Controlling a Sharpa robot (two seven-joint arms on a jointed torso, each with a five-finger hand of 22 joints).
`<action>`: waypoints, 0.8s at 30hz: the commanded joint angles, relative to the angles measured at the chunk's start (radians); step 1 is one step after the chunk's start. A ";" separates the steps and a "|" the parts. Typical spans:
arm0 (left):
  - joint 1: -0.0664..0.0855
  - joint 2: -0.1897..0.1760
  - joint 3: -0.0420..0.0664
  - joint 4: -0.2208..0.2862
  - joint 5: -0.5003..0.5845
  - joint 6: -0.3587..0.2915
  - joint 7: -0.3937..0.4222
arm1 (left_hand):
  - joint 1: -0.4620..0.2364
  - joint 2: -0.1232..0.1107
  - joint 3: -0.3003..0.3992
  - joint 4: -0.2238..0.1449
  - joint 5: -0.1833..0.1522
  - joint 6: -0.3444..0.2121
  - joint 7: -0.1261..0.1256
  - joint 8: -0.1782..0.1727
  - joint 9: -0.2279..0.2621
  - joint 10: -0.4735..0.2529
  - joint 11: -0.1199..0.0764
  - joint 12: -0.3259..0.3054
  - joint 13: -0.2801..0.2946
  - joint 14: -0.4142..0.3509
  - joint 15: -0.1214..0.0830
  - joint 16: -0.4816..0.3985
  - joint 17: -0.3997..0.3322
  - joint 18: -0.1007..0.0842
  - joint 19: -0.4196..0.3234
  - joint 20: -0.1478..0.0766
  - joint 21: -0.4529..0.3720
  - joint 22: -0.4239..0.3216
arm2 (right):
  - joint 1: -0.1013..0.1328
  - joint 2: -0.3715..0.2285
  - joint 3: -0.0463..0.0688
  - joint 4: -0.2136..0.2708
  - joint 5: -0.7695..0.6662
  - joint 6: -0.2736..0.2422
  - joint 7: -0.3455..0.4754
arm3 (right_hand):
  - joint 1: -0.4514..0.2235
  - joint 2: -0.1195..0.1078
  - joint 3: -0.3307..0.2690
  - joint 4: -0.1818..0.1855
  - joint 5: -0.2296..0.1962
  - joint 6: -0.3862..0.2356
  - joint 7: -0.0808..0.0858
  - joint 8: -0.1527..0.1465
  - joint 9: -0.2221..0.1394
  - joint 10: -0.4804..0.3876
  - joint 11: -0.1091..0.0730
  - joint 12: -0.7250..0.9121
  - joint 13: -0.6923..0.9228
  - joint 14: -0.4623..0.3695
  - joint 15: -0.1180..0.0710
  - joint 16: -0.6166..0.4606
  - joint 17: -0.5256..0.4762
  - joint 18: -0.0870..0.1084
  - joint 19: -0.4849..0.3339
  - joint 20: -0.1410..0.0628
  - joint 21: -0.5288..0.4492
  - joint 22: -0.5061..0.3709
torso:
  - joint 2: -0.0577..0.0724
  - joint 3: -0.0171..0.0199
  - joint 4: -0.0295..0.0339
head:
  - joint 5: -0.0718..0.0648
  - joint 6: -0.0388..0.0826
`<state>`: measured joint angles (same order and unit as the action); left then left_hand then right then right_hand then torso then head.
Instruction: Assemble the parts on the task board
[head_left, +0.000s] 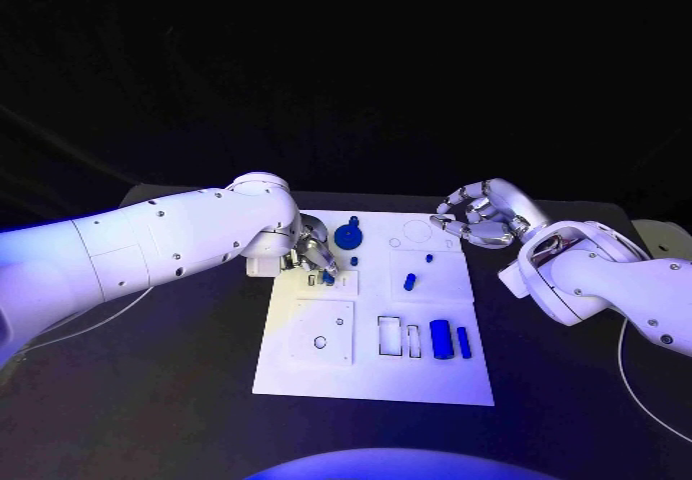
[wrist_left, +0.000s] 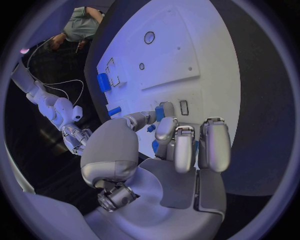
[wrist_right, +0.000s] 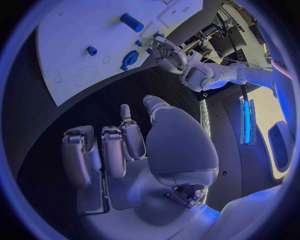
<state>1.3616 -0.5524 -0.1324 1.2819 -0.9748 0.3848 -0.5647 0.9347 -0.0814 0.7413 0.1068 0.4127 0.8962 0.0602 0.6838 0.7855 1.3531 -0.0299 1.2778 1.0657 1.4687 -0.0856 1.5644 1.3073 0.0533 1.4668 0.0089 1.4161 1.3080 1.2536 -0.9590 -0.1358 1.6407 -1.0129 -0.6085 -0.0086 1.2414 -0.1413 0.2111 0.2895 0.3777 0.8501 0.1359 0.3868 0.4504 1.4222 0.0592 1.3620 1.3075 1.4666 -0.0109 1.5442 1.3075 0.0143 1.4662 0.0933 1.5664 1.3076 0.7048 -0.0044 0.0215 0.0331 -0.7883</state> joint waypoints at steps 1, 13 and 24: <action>-0.003 -0.001 -0.002 0.002 -0.014 0.031 -0.004 | 0.011 0.004 0.202 -0.207 0.004 0.015 -0.015 0.003 0.001 0.002 -0.002 0.002 0.000 0.101 -0.007 0.004 0.259 0.000 0.028 -0.006 -0.002 0.033 | -0.001 0.000 0.000 0.002 -0.011 0.002 0.007 | 0.005 -0.009 0.005 -0.001 0.003 -0.003 0.000 0.004 0.002 -0.002 -0.005 -0.002 0.104 0.090 -0.007 -0.004 0.205 -0.012 0.101 -0.007 -0.003 0.259 | 0.000 0.0000 0.0004 | 0.000 -0.001; -0.004 -0.003 -0.003 0.007 -0.012 0.038 -0.005 | 0.012 0.004 0.202 -0.207 0.004 0.015 -0.016 0.003 0.001 0.003 -0.002 0.002 0.000 0.101 -0.007 0.004 0.259 0.000 0.028 -0.006 -0.002 0.032 | -0.001 0.001 0.000 0.001 -0.011 0.002 0.007 | 0.005 -0.009 0.005 -0.001 0.003 -0.003 0.000 0.004 0.002 -0.002 -0.005 -0.002 0.104 0.090 -0.007 -0.004 0.205 -0.012 0.101 -0.007 -0.003 0.259 | 0.000 -0.0003 0.0001 | 0.002 -0.001; -0.004 -0.006 -0.004 0.008 -0.016 0.040 -0.005 | 0.012 0.004 0.202 -0.207 0.004 0.015 -0.016 0.003 0.001 0.003 -0.002 0.002 0.000 0.101 -0.007 0.004 0.259 0.000 0.028 -0.006 -0.002 0.032 | -0.002 0.001 0.000 0.000 -0.011 0.003 0.007 | 0.005 -0.009 0.005 -0.001 0.003 -0.003 0.000 0.004 0.002 -0.002 -0.005 -0.002 0.104 0.090 -0.007 -0.004 0.205 -0.012 0.101 -0.007 -0.003 0.259 | 0.000 -0.0005 0.0010 | 0.001 -0.001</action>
<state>1.3614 -0.5569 -0.1330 1.2892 -0.9815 0.3985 -0.5650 0.9374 -0.0788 0.7412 0.1067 0.4138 0.8966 0.0604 0.6835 0.7853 1.3530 -0.0297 1.2778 1.0657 1.4687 -0.0855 1.5644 1.3080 0.0533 1.4668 0.0090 1.4162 1.3078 1.2528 -0.9582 -0.1358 1.6401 -1.0132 -0.6086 -0.0083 1.2414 -0.1413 0.2111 0.2895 0.3777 0.8501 0.1359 0.3868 0.4510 1.4222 0.0592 1.3621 1.3073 1.4666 -0.0109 1.5442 1.3074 0.0143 1.4662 0.0933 1.5663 1.3074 0.7052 -0.0046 0.0218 0.0345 -0.7893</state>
